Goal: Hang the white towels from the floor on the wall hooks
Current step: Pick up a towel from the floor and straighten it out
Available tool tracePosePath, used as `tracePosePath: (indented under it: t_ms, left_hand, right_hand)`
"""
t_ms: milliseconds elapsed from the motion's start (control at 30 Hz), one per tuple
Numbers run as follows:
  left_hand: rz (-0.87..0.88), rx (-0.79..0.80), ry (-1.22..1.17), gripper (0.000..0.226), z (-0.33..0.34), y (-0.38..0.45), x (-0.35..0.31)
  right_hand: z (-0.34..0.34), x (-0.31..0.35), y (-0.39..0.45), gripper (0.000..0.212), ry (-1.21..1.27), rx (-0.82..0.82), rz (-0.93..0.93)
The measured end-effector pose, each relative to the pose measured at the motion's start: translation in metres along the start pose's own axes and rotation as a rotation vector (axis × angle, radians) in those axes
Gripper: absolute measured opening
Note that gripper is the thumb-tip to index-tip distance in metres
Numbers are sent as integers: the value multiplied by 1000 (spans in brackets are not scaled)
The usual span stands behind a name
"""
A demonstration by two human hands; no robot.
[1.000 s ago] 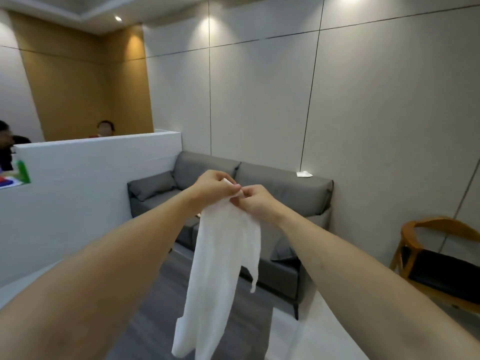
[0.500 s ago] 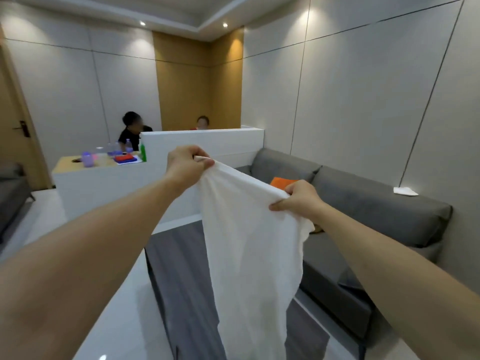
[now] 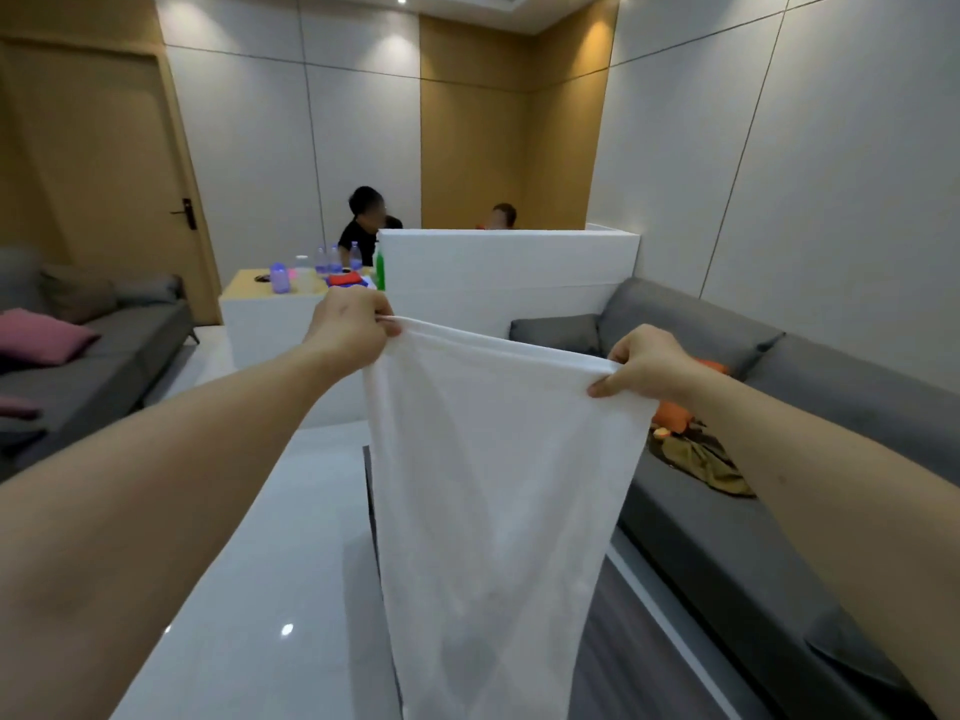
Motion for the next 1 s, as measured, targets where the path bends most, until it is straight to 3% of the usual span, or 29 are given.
tracePosePath:
  t_ms: [200, 400, 633, 833, 1000]
  left_hand:
    - [-115, -53, 80, 16, 19, 94, 37]
    - [-132, -129, 83, 18, 15, 189, 53]
    - [-105, -204, 91, 19, 1, 216, 42]
    - [-77, -167, 76, 18, 37, 184, 42]
    - [-153, -72, 81, 14, 89, 110, 47]
  right_hand:
    - [13, 27, 118, 27, -138, -117, -40]
    - [10, 52, 228, 11, -122, -260, -50]
    - [-12, 54, 246, 15, -99, -454, -127]
    - [12, 5, 227, 17, -69, -383, -152]
    - [61, -50, 175, 12, 1, -267, -184]
Point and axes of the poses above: each hand's wrist, its own y-axis towards the middle knuckle, its own z-axis out of the palm, x = y × z, the point moved 7 cm from there along y, towards the middle knuckle, and after that the axes turned 7 degrees about -z, right-handed, at the moved point
